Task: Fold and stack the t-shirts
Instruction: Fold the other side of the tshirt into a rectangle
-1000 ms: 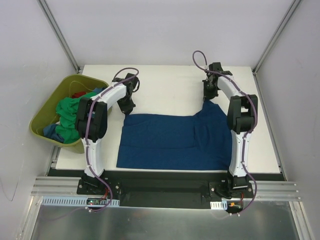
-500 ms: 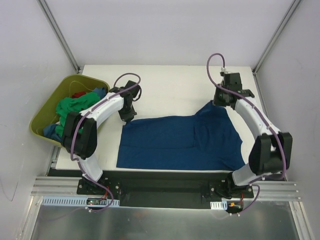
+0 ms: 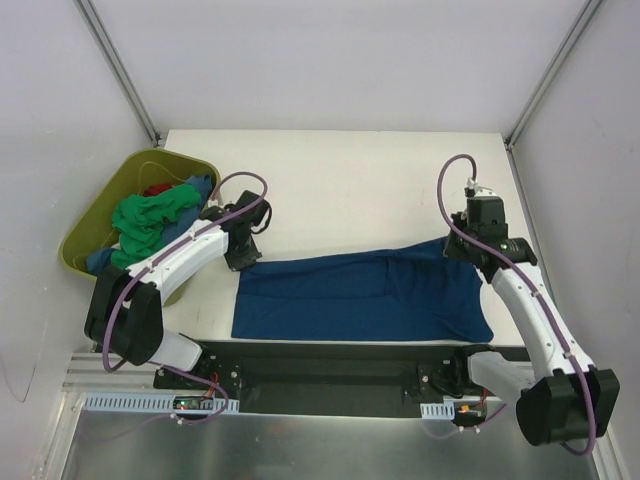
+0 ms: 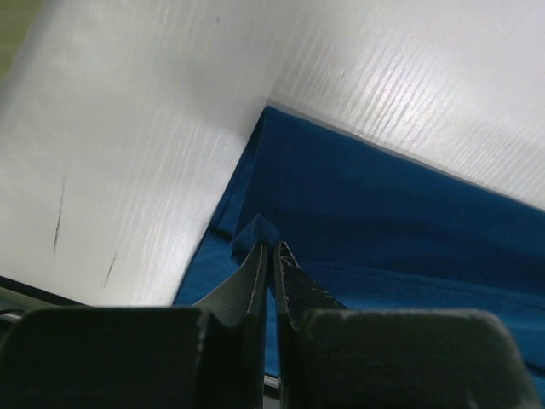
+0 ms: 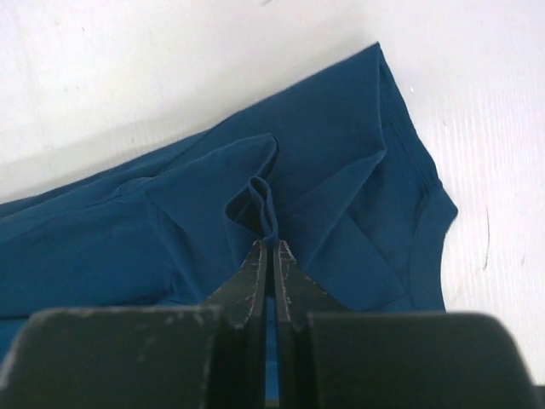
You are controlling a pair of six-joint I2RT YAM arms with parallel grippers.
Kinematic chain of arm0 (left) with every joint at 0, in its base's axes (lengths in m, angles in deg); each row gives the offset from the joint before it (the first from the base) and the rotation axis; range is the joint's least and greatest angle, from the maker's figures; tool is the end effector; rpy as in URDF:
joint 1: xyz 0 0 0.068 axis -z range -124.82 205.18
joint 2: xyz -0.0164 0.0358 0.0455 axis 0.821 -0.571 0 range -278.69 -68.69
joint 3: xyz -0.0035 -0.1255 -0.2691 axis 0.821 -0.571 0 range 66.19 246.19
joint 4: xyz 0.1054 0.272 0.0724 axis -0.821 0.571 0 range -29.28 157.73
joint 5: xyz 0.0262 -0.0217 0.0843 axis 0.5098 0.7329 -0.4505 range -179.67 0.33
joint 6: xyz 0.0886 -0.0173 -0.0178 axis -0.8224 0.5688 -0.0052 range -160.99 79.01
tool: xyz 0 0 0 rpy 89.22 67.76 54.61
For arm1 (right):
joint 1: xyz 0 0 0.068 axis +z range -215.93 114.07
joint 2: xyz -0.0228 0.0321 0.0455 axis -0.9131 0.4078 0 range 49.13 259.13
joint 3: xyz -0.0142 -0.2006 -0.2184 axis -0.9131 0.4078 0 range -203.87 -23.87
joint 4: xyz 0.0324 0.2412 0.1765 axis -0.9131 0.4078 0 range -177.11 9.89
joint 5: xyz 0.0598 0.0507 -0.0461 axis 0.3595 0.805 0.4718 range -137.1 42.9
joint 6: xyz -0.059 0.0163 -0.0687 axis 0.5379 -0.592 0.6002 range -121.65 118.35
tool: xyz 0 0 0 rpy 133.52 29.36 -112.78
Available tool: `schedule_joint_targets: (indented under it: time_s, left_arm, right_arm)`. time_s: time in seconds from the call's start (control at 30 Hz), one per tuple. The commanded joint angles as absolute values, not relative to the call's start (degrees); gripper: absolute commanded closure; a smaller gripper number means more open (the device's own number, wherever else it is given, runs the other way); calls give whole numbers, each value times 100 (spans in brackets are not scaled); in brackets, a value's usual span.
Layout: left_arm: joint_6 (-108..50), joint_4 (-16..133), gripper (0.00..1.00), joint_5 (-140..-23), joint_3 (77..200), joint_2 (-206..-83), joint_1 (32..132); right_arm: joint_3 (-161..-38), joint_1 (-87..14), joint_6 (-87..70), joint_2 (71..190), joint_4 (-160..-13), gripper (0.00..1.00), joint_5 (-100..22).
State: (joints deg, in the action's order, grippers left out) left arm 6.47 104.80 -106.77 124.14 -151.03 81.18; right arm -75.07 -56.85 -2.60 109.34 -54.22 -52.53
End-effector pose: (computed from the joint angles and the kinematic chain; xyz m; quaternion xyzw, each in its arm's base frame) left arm 0.3012 -0.1199 0.1939 -0.2082 0.9493 0.0066 0.2354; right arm 0.2828 0.0372 0.2742 -0.0454 0.9112 -0.0075 0.4094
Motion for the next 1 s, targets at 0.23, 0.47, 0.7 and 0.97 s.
schedule_joint_targets:
  time_s: [0.23, 0.47, 0.7, 0.97]
  left_arm:
    - [770, 10520, 100, -10804, 11972, -14480, 8374]
    - [875, 10520, 100, -10865, 11655, -14278, 8454]
    - [990, 10511, 88, -10830, 11269, -14418, 8454]
    - [841, 10555, 1, -10497, 11232, -14111, 8454]
  right_arm:
    - [-7046, -5662, -384, 9617, -4343, 97, -5528]
    - [-6677, -5653, -577, 9185, -3877, 94, -5404]
    - [-6316, -5653, -1401, 9246, -3201, 75, -5123]
    - [-6877, -5653, -1379, 9273, -2540, 0, -5141]
